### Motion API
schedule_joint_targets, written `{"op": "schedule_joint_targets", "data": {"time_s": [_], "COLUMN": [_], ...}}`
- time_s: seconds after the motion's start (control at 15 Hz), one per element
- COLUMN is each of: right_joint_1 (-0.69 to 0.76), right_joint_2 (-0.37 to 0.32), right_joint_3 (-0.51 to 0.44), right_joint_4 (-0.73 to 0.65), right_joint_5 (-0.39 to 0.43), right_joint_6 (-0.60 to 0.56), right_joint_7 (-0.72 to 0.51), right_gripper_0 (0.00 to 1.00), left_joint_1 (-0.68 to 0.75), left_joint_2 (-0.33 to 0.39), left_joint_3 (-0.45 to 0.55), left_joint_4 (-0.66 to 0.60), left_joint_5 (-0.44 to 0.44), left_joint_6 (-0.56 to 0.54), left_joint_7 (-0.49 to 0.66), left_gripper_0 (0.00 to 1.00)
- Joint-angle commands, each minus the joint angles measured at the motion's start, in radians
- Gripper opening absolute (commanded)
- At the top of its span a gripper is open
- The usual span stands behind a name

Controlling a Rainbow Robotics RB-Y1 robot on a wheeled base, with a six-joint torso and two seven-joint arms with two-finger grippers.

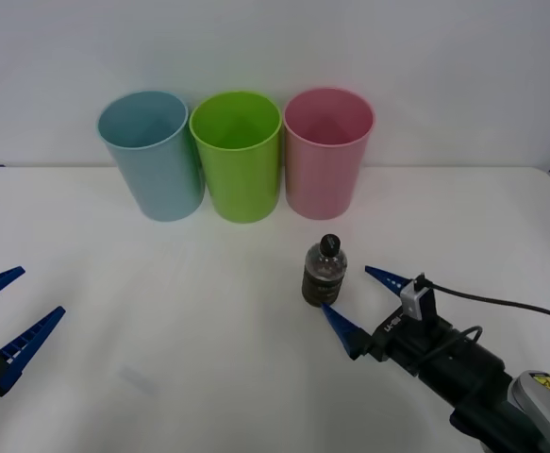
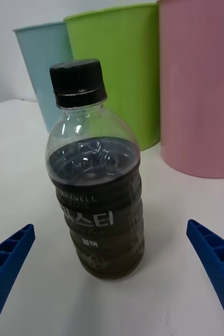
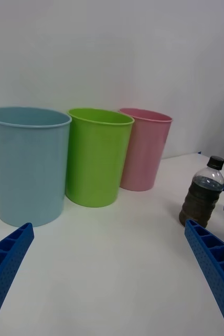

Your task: Grasp the object on the table and drop it into the matching bin: aluminum can to the light blue bin, PET bottle to the pink bin.

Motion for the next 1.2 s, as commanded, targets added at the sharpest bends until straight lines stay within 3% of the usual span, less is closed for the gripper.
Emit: {"op": "schedule_joint_targets", "data": {"time_s": [0.07, 0.47, 0.8, 1.2], "right_joint_1": [-0.032, -0.087, -0.176, -0.191], "right_joint_2": [0.001, 0.002, 0.064, 0.082], "right_joint_3": [0.044, 0.129, 0.138, 0.15], "right_joint_4": [-0.001, 0.002, 0.122, 0.134], "right_joint_5": [0.0, 0.002, 0.02, 0.028], "right_joint_6": [0.064, 0.198, 0.196, 0.216], "right_joint_7": [0.0, 0.0, 0.002, 0.003], "right_gripper_0": [1.0, 1.0, 1.0, 1.0], "left_joint_1": [0.0, 0.0, 0.0, 0.0], "left_joint_2": [0.0, 0.0, 0.0, 0.0], "left_joint_3": [0.0, 0.0, 0.0, 0.0], "left_joint_4": [0.0, 0.0, 0.0, 0.0], "left_joint_5": [0.0, 0.0, 0.0, 0.0], "left_joint_6": [0.0, 0.0, 0.0, 0.0], "left_joint_7": [0.0, 0.0, 0.0, 0.0], "left_gripper_0": [1.0, 1.0, 1.0, 1.0]}}
